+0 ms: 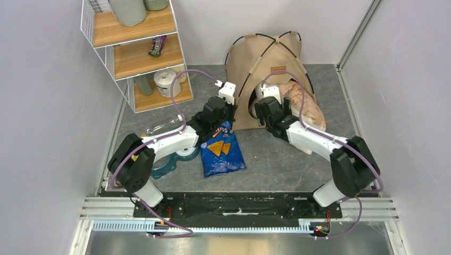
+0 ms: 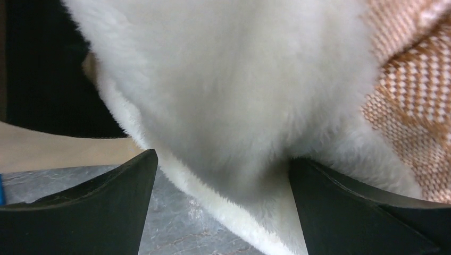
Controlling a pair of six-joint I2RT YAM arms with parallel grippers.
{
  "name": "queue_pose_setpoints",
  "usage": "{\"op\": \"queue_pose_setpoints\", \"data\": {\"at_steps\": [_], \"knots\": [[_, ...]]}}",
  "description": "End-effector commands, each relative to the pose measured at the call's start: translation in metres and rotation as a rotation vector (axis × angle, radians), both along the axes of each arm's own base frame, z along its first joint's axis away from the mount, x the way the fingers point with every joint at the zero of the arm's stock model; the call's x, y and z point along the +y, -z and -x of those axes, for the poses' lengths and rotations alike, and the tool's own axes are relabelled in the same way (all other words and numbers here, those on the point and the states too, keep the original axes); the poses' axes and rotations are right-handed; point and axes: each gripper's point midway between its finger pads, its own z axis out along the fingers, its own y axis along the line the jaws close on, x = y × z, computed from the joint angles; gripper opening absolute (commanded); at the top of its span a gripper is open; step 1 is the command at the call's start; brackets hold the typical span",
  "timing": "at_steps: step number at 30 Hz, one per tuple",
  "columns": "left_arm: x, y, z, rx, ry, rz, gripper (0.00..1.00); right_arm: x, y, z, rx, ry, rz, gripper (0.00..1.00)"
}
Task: Set up the pet tent
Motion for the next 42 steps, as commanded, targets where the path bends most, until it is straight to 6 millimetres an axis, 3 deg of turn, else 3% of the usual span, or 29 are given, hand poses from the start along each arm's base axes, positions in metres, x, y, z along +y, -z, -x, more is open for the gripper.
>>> {"op": "queue_pose_setpoints", "data": {"at_steps": [1, 11, 16, 20, 23, 24, 25, 27, 35, 42], "knots": [[0.003, -0.02, -0.008, -0.031, -0.01, 0.018, 0.02, -0.002, 0.046, 0.004, 0.12, 0.003, 0.079, 0.97], [0.005, -0.022, -0.008, -0.022, 0.001, 0.026, 0.02, -0.006, 0.063, -0.004, 0.176, 0.211, 0.028, 0.96], [0.006, -0.024, -0.007, -0.02, 0.006, 0.03, 0.02, -0.017, 0.074, -0.011, 0.145, 0.315, 0.018, 0.87], [0.006, -0.023, -0.007, -0.018, 0.008, 0.029, 0.02, -0.025, 0.088, -0.008, 0.123, 0.356, 0.0, 0.51], [0.005, -0.022, -0.008, -0.015, 0.011, 0.028, 0.02, -0.027, 0.086, -0.007, 0.1, 0.362, -0.019, 0.13], [0.004, -0.021, -0.008, -0.013, 0.012, 0.027, 0.02, -0.025, 0.082, -0.008, 0.088, 0.359, -0.036, 0.01], [0.004, -0.021, -0.008, -0.013, 0.011, 0.027, 0.02, -0.024, 0.077, -0.008, 0.083, 0.353, -0.054, 0.0], [0.005, -0.02, -0.009, -0.012, 0.01, 0.026, 0.02, -0.015, 0.061, -0.01, 0.077, 0.324, -0.123, 0.0], [0.004, -0.019, -0.009, -0.013, 0.014, 0.02, 0.02, 0.026, -0.035, -0.025, 0.116, 0.252, -0.56, 0.0], [0.006, -0.016, -0.009, -0.015, 0.016, 0.013, 0.02, 0.071, -0.09, -0.046, 0.144, 0.215, -0.943, 0.0]]}}
